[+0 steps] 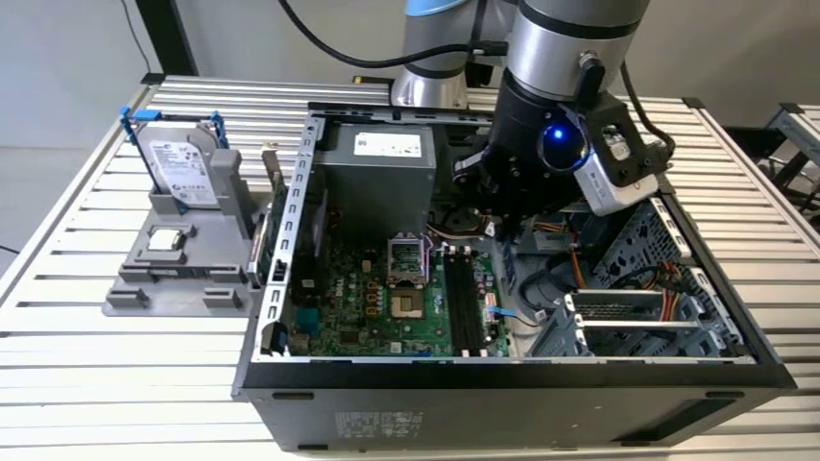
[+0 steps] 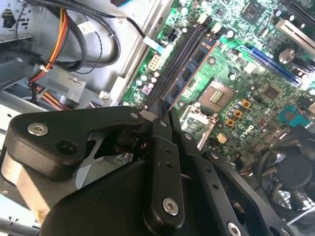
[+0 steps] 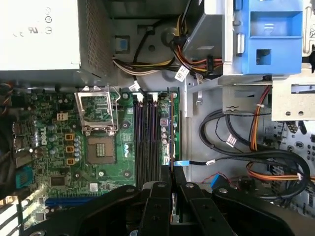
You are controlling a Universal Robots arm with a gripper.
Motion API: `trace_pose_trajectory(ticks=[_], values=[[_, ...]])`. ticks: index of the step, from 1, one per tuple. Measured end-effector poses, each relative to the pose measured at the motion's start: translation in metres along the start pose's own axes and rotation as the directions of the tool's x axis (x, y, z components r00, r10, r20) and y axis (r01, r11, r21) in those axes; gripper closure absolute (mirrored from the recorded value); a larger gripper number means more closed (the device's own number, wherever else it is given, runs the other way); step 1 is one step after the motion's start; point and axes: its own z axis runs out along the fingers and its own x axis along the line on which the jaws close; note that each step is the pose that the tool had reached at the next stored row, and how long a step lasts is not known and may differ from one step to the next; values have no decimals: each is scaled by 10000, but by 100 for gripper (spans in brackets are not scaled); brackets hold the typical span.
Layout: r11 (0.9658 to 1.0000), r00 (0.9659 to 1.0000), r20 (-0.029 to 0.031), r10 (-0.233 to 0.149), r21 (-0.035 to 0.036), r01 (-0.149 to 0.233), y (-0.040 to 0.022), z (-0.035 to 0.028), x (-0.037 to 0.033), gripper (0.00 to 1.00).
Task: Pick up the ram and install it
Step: 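Insert the ram into the slot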
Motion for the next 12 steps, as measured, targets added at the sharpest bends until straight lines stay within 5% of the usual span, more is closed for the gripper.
trace_pose_trajectory(ticks=[12], values=[[10000, 10000, -37, 92, 6, -92, 4, 116, 19, 100]])
